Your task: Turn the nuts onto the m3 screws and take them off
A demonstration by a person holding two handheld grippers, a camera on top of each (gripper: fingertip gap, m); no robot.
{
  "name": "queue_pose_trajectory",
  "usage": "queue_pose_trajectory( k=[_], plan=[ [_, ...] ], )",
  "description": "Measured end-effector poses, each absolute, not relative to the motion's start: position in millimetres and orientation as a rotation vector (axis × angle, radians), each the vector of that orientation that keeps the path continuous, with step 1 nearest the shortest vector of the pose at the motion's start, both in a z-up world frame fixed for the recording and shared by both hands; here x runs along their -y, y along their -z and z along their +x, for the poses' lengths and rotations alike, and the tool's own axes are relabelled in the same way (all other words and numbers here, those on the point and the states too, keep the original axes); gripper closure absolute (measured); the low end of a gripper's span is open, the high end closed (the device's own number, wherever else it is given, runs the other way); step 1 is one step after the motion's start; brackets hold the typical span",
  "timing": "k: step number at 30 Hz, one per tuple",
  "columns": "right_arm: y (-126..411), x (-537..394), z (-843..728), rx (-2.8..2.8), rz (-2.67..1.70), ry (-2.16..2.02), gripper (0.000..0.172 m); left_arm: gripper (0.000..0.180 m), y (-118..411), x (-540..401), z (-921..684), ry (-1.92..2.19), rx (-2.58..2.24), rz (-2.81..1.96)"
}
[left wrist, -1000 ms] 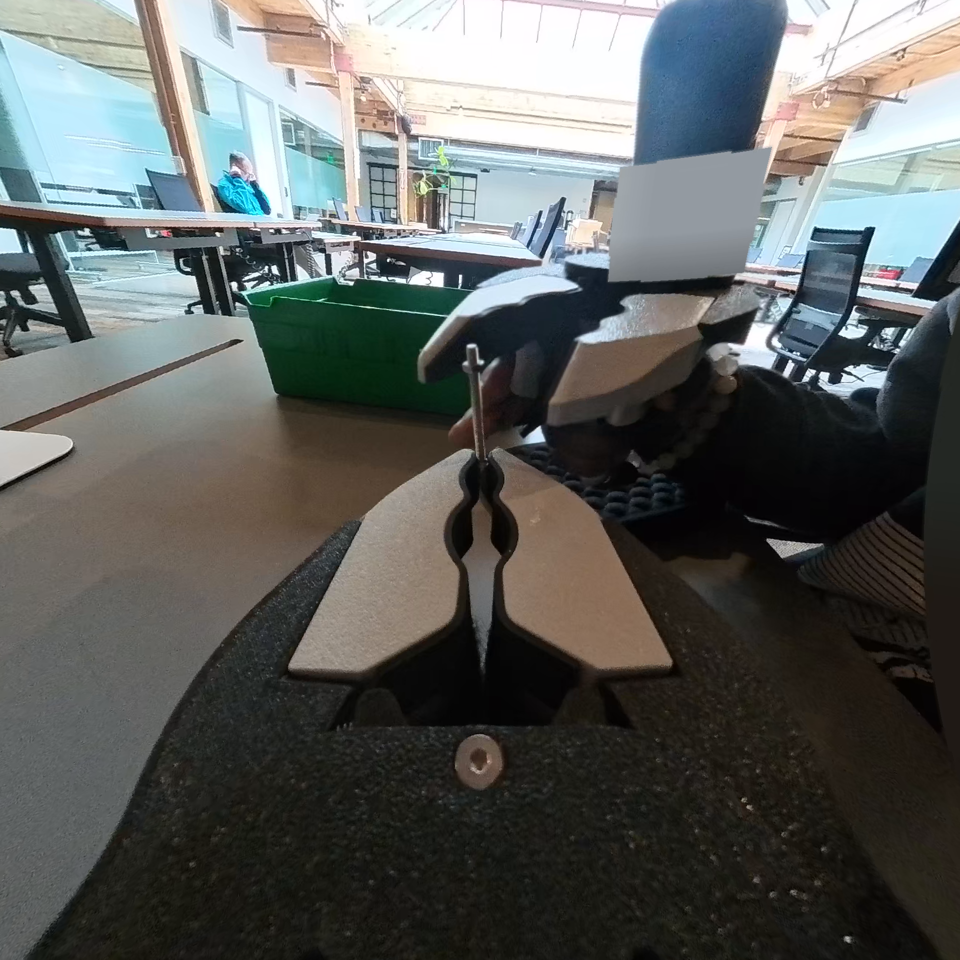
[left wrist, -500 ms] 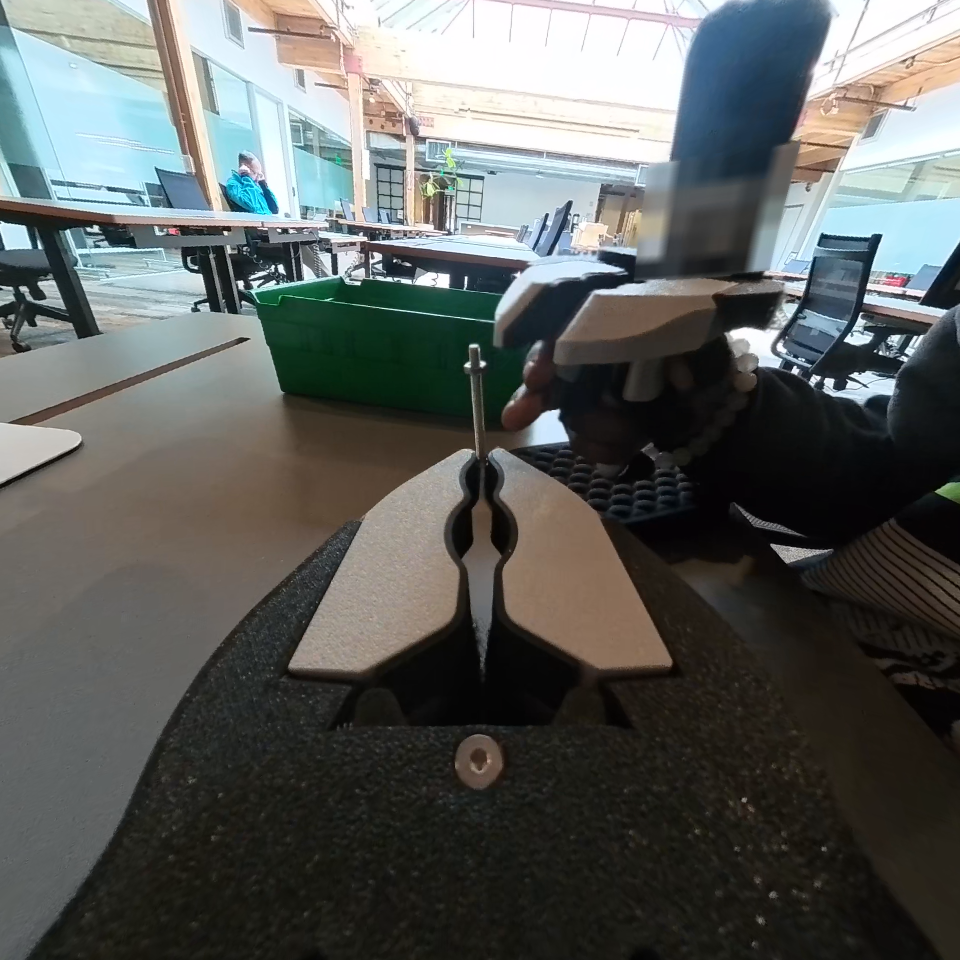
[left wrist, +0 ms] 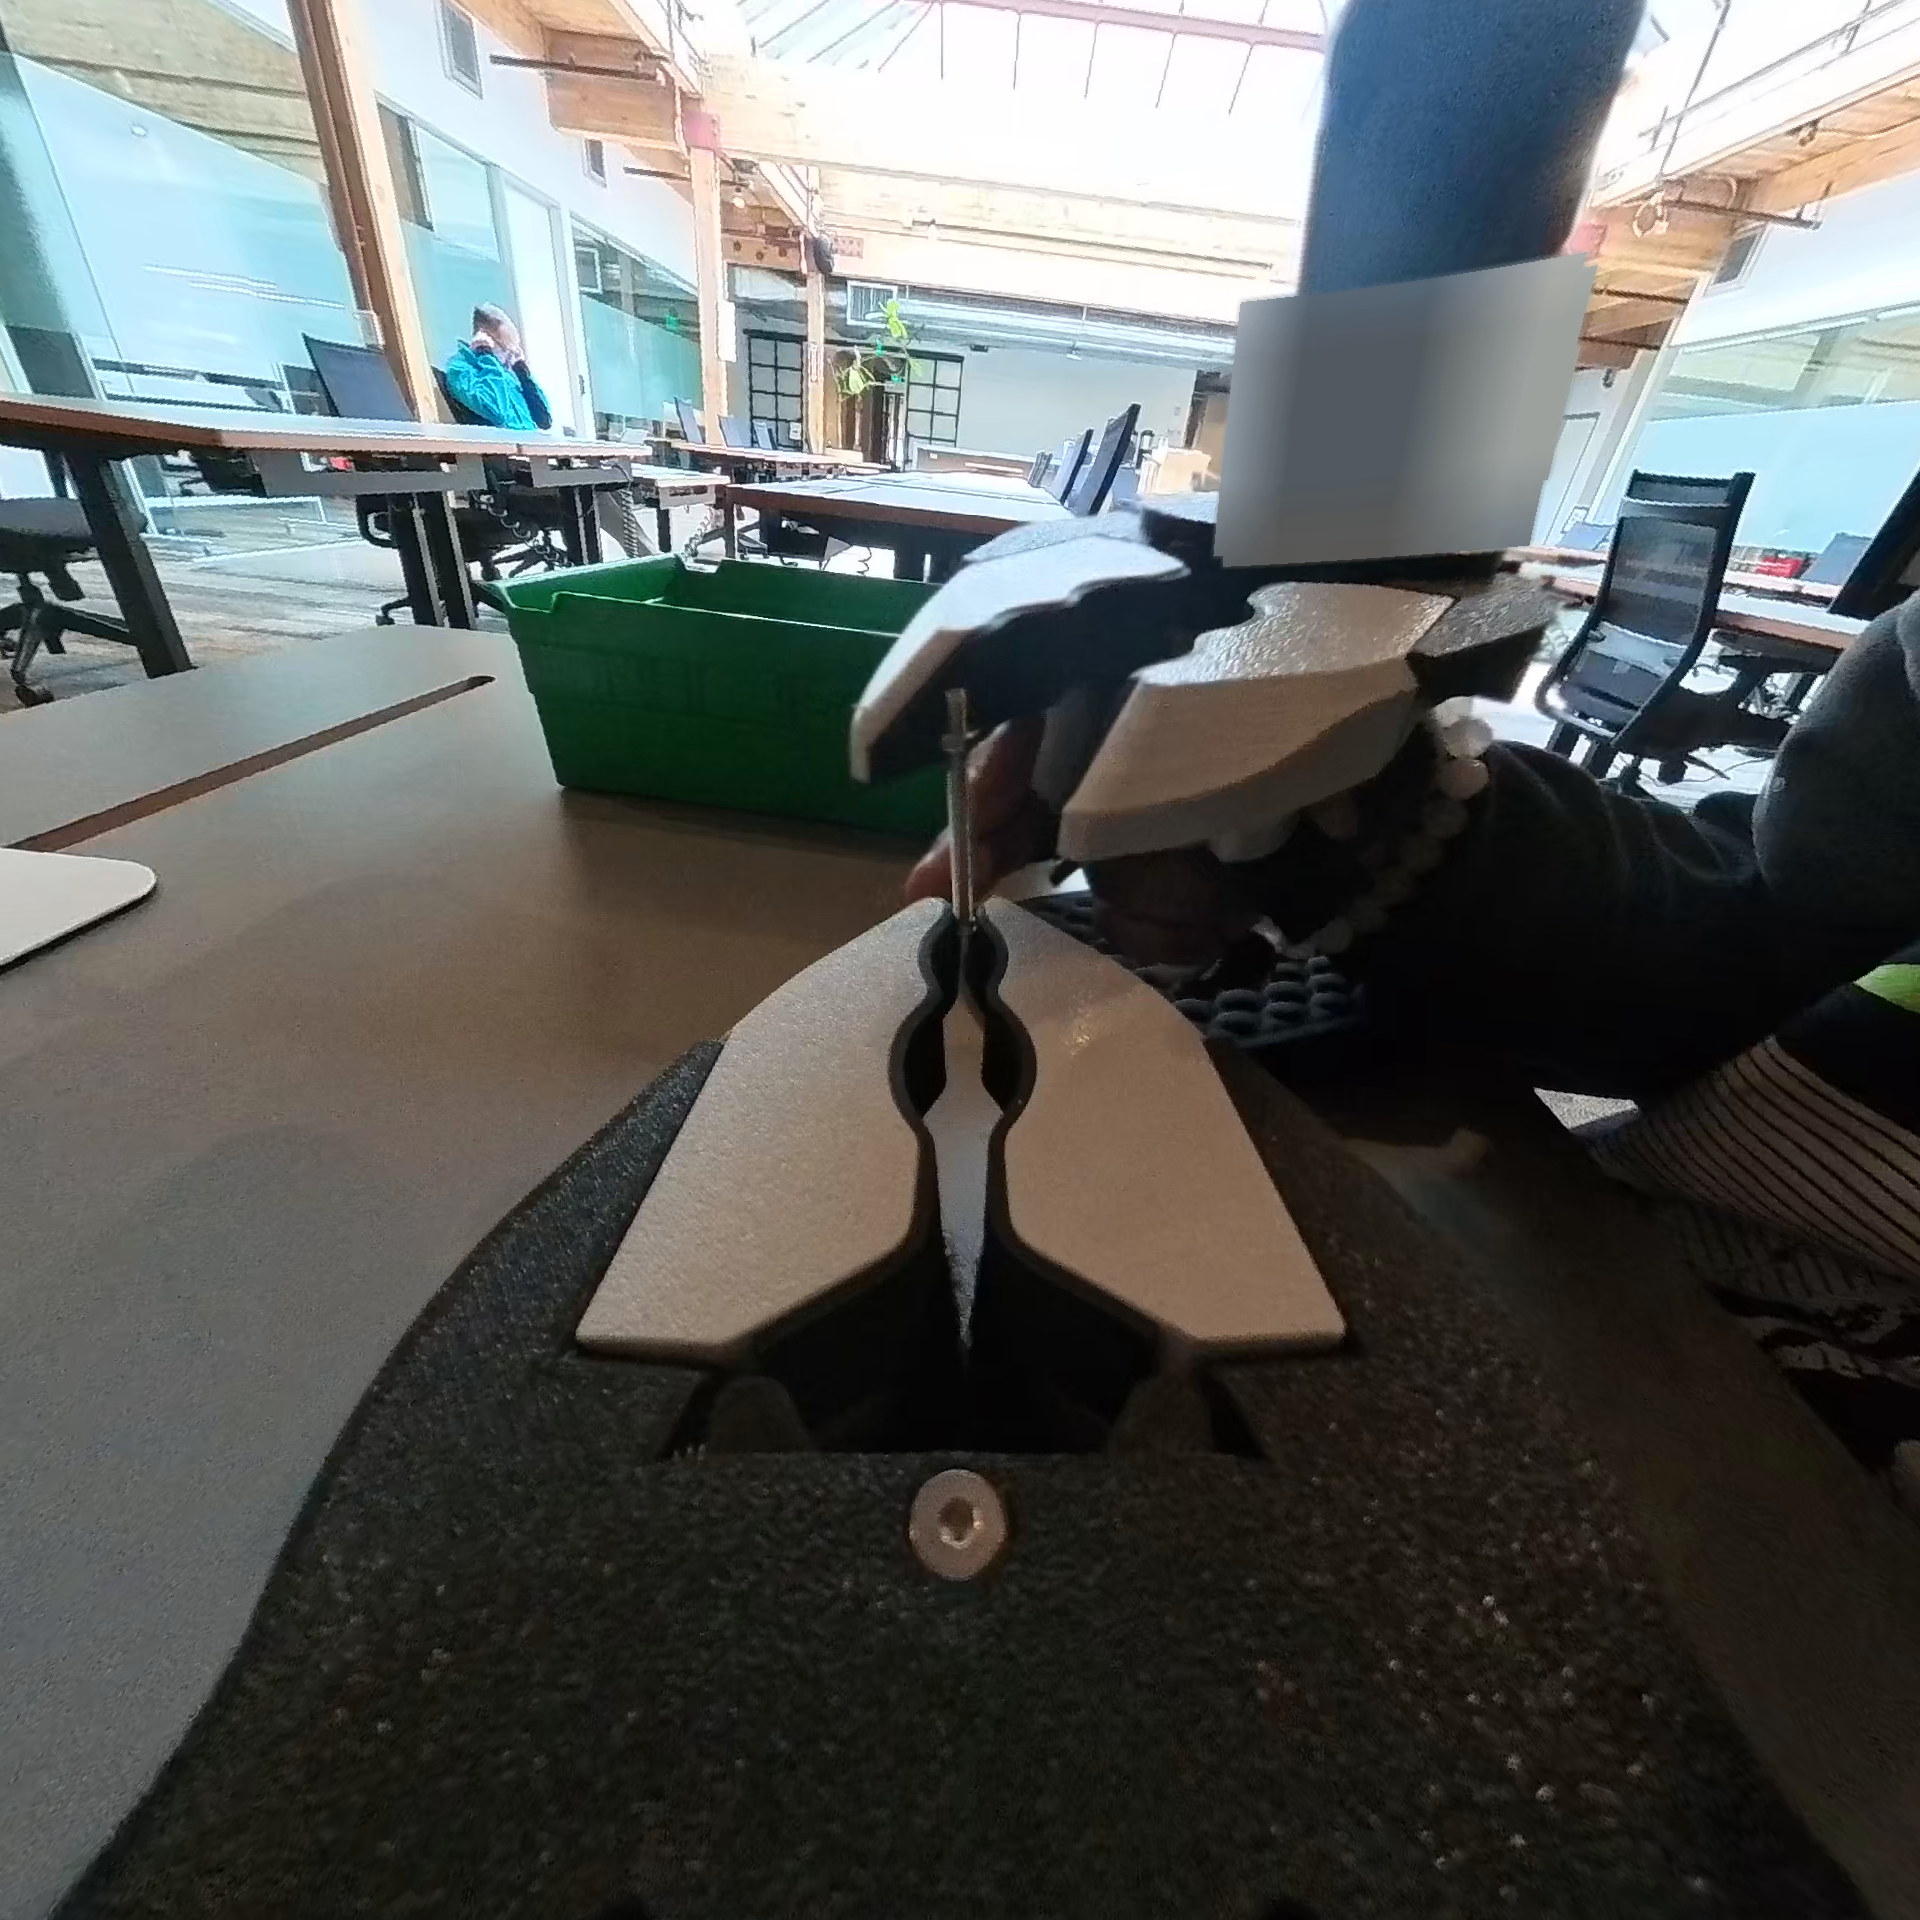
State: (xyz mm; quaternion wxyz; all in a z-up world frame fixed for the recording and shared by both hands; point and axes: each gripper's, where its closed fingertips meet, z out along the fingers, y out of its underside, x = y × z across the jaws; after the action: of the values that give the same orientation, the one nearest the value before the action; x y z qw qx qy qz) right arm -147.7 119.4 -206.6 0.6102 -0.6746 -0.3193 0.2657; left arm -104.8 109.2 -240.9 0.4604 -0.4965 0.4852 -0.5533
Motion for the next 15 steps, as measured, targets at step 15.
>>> queue_pose_trajectory(
  k=[15],
  plan=[
    [208.9,-118.5,-137.8,0.704,-1.566,-0.603,0.143,0.18,241.0,-107.1,-104.7,1.362,-1.205,-1.213]
  ],
)
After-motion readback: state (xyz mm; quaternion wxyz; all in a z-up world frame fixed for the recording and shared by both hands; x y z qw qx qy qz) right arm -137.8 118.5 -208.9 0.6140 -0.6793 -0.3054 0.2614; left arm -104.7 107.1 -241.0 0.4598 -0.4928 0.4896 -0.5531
